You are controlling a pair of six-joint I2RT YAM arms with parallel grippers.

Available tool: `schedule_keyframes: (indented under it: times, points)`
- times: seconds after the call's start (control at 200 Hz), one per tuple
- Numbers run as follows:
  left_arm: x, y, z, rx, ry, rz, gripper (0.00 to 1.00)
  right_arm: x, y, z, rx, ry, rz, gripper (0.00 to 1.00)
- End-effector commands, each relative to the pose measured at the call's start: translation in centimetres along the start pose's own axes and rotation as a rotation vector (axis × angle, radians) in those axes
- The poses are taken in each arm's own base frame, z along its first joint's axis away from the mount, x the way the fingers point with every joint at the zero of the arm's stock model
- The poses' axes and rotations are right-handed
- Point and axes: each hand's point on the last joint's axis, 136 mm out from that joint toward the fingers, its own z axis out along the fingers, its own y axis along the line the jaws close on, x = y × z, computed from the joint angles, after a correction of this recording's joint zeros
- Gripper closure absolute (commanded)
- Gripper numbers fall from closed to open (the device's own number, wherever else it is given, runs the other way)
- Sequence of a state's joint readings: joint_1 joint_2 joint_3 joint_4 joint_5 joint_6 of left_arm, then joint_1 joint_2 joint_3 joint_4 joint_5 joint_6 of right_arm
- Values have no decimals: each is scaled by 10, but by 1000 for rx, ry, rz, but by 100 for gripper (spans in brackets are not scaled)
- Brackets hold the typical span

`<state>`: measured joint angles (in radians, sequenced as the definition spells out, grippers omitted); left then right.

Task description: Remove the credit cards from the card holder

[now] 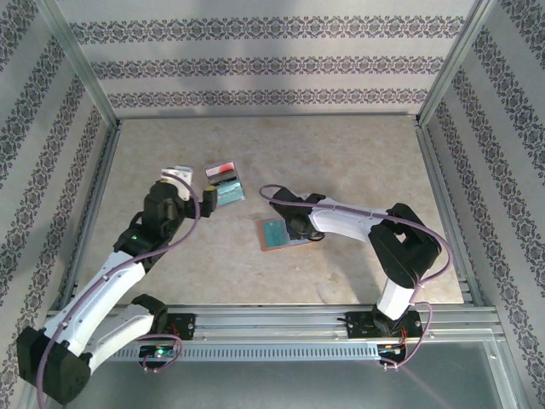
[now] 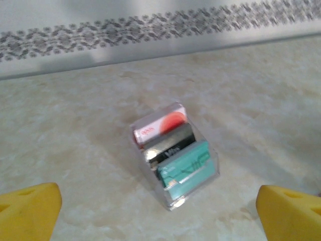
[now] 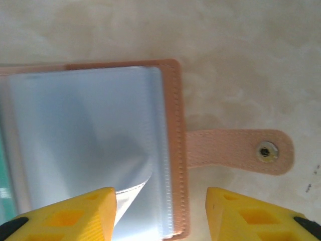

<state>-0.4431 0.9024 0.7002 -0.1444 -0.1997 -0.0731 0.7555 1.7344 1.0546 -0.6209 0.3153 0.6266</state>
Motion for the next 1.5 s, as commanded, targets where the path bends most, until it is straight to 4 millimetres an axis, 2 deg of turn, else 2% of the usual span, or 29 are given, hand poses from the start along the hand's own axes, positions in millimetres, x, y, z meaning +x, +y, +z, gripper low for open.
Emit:
schedule_keyframes:
  times: [0.0, 0.165, 0.23, 0.355, 0.48, 0.705, 0.889, 1.164, 1.259, 1.494]
  points:
    - [13, -5, 4, -100, 56, 122, 1, 0, -10, -4, -20, -12, 50, 49]
    - [41, -55, 22, -32, 123, 189, 1, -1, -29, -7, -43, -11, 126, 49]
    - [54, -72, 28, -4, 151, 158, 1, -3, -34, -12, -66, -18, 159, 50]
    - [81, -97, 39, 60, 237, 25, 1, -7, -29, -23, -156, -37, 194, 54]
    - [103, -111, 47, 70, 312, 3, 0, -11, -20, -36, -224, -53, 203, 55]
    - [139, -117, 61, 28, 436, 58, 2, -12, 27, -48, -412, -34, 160, 58]
    - [155, -123, 70, 29, 472, 5, 11, -9, 61, -42, -474, 6, 111, 62]
    - [178, -121, 85, 19, 551, -70, 14, -6, 83, -29, -528, 50, 90, 62]
    - [179, -123, 90, 31, 555, -86, 18, -6, 88, -27, -543, 57, 87, 63]
    - [184, -120, 94, 23, 575, -89, 18, -6, 92, -18, -542, 74, 84, 64]
